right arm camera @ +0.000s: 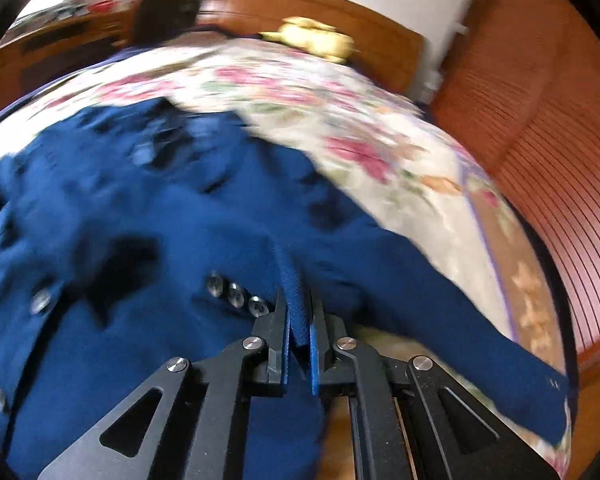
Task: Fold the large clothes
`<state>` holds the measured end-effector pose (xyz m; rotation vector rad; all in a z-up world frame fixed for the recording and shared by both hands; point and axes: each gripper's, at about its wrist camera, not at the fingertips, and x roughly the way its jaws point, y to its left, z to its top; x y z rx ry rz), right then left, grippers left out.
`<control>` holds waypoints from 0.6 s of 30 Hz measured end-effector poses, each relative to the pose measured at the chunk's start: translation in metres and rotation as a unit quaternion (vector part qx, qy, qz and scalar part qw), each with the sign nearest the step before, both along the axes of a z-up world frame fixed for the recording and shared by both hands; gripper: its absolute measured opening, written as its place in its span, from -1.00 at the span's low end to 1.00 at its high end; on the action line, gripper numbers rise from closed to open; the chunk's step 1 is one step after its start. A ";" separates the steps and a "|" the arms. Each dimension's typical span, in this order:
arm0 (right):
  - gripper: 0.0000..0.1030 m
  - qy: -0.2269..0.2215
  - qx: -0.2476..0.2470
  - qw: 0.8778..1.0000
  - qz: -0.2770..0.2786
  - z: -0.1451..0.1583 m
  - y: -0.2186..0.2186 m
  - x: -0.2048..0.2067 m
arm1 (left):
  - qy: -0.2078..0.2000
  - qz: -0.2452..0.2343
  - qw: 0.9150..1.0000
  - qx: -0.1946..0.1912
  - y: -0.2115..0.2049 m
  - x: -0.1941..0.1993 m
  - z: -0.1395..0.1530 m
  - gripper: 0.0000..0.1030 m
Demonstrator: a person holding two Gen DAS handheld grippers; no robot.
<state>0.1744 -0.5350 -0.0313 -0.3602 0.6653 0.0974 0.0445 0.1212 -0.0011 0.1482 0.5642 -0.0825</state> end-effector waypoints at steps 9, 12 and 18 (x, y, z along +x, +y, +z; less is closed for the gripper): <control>0.13 -0.021 0.048 0.999 -0.005 -0.004 -0.020 -0.010 | 0.001 -0.010 1.000 0.003 -0.014 0.006 -0.001 0.59; 0.13 -0.010 0.103 0.993 0.053 -0.012 -0.019 -0.025 | 0.005 -0.021 1.000 0.003 -0.021 0.010 -0.002 0.59; 0.13 0.002 0.074 0.993 0.094 -0.048 -0.008 -0.031 | 0.024 -0.020 0.999 -0.009 -0.027 0.033 0.002 0.59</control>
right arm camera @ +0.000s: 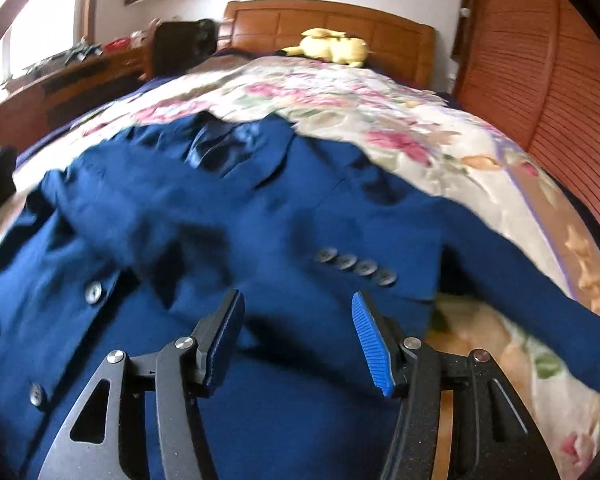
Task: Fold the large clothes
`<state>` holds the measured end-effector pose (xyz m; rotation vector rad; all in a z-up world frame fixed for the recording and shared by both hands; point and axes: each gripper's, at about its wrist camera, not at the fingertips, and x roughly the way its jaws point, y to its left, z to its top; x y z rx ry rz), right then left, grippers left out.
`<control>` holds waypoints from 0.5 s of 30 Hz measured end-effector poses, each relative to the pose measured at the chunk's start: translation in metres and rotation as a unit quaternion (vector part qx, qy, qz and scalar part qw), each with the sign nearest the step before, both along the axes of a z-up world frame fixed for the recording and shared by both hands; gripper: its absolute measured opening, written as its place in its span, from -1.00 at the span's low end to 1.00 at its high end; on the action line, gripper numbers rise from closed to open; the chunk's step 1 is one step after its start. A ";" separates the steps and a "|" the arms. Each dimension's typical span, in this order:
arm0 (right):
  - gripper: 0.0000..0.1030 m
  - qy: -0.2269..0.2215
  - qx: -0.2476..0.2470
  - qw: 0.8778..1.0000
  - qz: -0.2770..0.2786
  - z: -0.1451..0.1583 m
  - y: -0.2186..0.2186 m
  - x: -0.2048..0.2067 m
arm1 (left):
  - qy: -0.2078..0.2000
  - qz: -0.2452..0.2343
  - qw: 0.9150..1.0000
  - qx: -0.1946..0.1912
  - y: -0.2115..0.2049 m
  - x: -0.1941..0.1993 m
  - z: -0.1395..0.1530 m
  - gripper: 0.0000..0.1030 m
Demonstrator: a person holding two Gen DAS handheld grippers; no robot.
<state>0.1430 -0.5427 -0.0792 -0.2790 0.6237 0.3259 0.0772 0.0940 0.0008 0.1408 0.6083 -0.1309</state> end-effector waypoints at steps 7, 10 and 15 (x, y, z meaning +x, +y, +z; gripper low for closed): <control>0.13 -0.014 0.010 1.000 0.002 -0.013 -0.006 -0.010 | 0.032 -0.021 0.999 0.037 -0.028 0.056 0.006 0.59; 0.13 -0.023 0.009 1.000 0.009 -0.010 0.003 -0.022 | 0.046 -0.029 0.997 0.046 -0.038 0.082 0.007 0.59; 0.13 -0.034 -0.002 0.999 0.024 -0.009 0.011 -0.035 | 0.056 -0.026 0.996 0.071 -0.041 0.110 0.007 0.59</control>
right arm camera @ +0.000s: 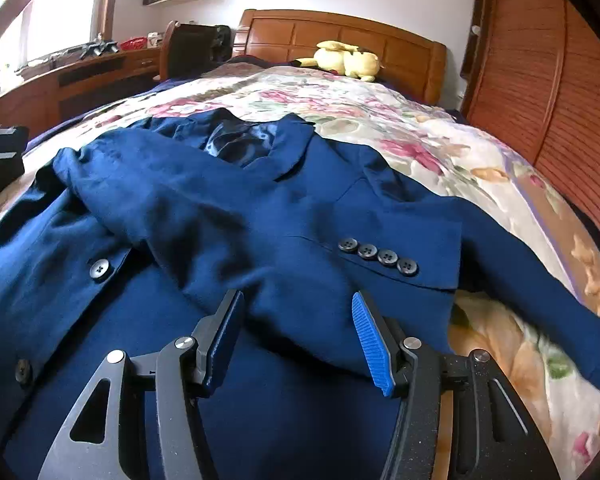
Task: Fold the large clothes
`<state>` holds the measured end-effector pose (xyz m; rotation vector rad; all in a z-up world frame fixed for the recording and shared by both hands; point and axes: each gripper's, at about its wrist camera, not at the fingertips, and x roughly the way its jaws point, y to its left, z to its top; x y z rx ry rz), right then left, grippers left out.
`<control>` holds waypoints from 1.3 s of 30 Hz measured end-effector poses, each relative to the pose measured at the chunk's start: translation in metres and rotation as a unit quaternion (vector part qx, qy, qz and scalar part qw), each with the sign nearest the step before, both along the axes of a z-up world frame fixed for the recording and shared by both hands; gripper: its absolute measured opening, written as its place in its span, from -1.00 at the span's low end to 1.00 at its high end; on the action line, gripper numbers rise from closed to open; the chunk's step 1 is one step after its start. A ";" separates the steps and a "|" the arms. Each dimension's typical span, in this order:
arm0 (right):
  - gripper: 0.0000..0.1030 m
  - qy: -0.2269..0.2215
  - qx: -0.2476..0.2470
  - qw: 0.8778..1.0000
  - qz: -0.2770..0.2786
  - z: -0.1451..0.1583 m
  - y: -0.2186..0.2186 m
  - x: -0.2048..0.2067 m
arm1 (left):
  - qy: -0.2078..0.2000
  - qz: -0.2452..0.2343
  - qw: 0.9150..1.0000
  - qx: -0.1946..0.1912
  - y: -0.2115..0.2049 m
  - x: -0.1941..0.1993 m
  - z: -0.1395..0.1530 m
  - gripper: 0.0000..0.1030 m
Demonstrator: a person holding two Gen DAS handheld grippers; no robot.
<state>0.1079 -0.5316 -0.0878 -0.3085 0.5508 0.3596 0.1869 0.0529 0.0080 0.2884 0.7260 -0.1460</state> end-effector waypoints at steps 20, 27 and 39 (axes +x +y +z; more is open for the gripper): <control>0.13 -0.001 0.038 0.999 0.010 0.006 -0.006 -0.008 | 0.041 -0.004 0.998 -0.053 0.008 0.026 -0.036 -0.86; 0.13 -0.013 0.042 0.999 0.007 0.008 -0.007 -0.012 | 0.022 0.016 0.998 -0.058 0.030 0.004 -0.027 -0.89; 0.13 -0.011 0.052 0.999 0.013 0.006 -0.008 -0.011 | 0.003 0.027 0.998 -0.048 0.039 -0.012 -0.025 -0.24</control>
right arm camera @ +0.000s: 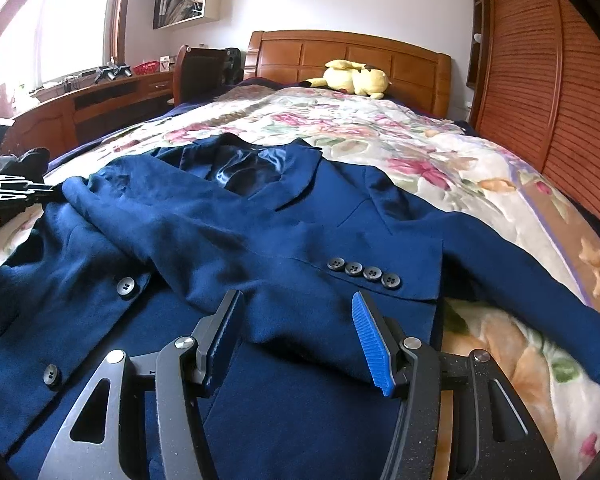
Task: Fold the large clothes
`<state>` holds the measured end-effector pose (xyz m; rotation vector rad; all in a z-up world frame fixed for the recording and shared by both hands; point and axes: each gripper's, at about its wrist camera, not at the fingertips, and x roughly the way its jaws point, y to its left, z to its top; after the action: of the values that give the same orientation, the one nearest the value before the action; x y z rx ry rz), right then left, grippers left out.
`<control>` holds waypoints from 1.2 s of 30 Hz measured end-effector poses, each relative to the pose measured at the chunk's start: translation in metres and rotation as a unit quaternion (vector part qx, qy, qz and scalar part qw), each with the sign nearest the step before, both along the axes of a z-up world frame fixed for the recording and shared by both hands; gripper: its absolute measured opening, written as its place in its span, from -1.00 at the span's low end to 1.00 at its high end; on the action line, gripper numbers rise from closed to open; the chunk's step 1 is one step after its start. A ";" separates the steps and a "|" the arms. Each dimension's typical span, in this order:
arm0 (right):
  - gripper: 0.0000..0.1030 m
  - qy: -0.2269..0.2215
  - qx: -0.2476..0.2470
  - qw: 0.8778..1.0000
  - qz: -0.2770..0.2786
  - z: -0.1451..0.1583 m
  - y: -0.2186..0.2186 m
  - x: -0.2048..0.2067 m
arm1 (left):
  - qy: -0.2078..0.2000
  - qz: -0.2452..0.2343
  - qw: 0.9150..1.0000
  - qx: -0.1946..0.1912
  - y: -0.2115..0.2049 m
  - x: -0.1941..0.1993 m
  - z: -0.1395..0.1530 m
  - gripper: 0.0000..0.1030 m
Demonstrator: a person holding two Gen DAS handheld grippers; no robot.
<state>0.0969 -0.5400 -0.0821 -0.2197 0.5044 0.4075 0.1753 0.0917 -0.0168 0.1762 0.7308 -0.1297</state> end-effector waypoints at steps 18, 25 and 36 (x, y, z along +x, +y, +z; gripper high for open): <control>0.15 0.007 0.011 1.000 0.000 -0.002 0.001 0.000 | -0.116 -0.007 0.992 -0.046 -0.038 -0.081 0.070 0.60; 0.57 0.010 0.040 0.999 -0.006 -0.002 -0.008 0.001 | -0.114 0.002 0.991 -0.074 -0.060 -0.092 0.056 0.63; 0.62 0.005 0.040 0.999 -0.008 -0.004 -0.005 -0.002 | -0.079 0.001 0.994 -0.069 -0.085 -0.099 0.011 0.63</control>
<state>0.0950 -0.5452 -0.0861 -0.1367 0.4980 0.4133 0.0766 0.0067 -0.0059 0.0528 0.5622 -0.1616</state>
